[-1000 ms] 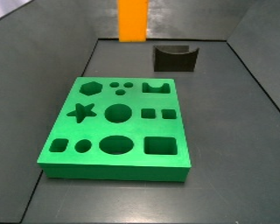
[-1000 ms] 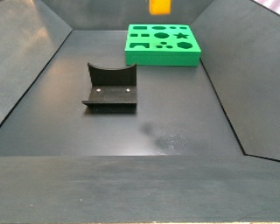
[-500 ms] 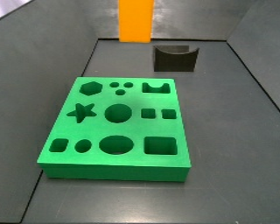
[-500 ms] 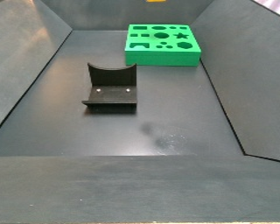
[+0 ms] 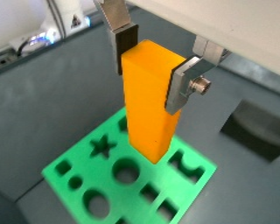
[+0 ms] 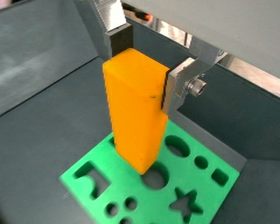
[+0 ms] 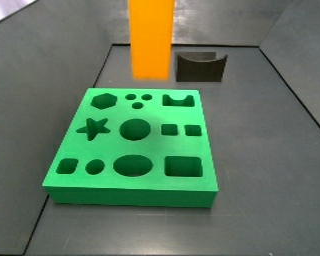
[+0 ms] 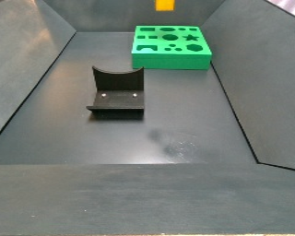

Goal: Pick up the rectangle object. Move up. Move to above the board. Insert the rectangle object.
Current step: Insert the rectangle object.

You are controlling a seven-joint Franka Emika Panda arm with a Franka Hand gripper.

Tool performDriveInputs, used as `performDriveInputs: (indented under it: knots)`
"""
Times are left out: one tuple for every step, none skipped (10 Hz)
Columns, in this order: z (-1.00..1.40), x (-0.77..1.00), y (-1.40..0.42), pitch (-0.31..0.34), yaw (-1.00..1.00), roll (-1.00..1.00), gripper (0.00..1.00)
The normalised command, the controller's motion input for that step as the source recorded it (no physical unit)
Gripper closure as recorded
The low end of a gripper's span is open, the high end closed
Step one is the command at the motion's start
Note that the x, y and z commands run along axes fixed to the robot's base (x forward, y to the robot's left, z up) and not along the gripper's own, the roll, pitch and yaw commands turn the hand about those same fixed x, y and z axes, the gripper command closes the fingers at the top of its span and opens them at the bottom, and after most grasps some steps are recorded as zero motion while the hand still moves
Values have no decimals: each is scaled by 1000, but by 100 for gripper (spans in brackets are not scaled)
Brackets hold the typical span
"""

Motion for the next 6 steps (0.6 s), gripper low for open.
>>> performDriveInputs:
  knots:
    - [-500, 46, -1000, -87, 0, 47, 100]
    - [-454, 137, -1000, -90, 0, 71, 100]
    - [-400, 289, -1000, -77, 0, 116, 100]
    - [-474, 474, -829, -70, 0, 167, 100]
    - [-383, 669, -643, -11, 0, 191, 100]
    - [-289, 580, -557, 0, 0, 186, 100]
